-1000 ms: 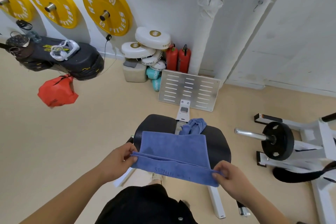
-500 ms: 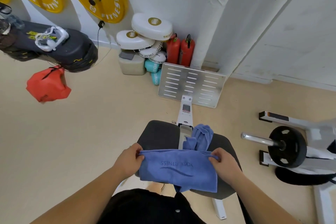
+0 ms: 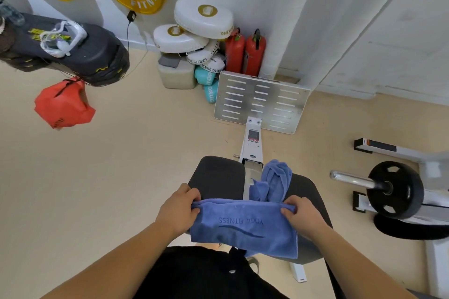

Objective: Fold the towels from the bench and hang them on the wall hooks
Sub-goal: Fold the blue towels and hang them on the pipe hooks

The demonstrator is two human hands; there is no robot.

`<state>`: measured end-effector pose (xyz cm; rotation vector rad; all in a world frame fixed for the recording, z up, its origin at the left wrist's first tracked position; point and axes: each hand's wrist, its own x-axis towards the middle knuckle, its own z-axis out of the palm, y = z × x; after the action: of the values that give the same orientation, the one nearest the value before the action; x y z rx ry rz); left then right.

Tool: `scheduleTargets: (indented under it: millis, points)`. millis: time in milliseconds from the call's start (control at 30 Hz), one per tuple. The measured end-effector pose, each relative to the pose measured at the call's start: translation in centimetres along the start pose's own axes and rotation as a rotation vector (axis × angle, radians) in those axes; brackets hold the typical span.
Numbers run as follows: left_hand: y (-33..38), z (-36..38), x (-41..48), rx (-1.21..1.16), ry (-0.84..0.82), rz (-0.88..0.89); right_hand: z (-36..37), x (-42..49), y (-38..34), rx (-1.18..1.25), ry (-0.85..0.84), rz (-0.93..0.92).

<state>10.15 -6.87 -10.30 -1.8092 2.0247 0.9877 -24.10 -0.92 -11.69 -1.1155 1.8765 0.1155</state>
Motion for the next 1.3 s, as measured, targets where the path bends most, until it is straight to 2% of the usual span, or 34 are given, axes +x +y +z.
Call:
scheduleTargets:
  millis: [133, 300, 400, 500, 633, 767, 933, 1000, 1133, 1300]
  points:
    - [0.5, -0.4, -0.3, -0.011, -0.053, 0.003, -0.4, -1.4, 0.0, 0.058, 0.025, 0.017]
    - [-0.3, -1.2, -1.5, -0.297, -0.141, -0.049, -1.0, -4.6, 2.0, 0.301, -0.001, -0.016]
    - [-0.8, -1.8, -2.9, -0.339, -0.191, -0.073, -1.2, -6.0, 2.8, 0.449, -0.081, 0.029]
    - [-1.1, -2.6, -4.9, -0.488, -0.146, -0.154, -1.1, -6.5, 2.7, 0.523, -0.187, 0.047]
    - [-1.0, -4.6, -7.9, -0.745, 0.033, -0.214, -0.5, -7.0, 0.9, 0.72, -0.19, 0.005]
    - [-0.7, -6.4, -9.8, -0.653, 0.22, -0.104, 0.6, -7.4, -1.6, 0.73, -0.182, -0.048]
    - [-1.9, -7.1, -7.8, -0.68, 0.384, -0.122, 2.4, -7.5, -5.7, 0.671, -0.005, 0.024]
    - [-2.8, -7.2, -6.3, -0.673, 0.399, -0.149, 3.3, -6.6, -7.5, 0.698, 0.033, 0.069]
    - [-4.9, -7.8, -4.2, -0.643, 0.358, -0.176, 5.7, -3.8, -11.0, 0.75, -0.055, 0.13]
    - [-4.7, -8.5, -3.8, -0.611, 0.27, -0.132, 7.6, -2.5, -14.3, 0.629, 0.088, 0.185]
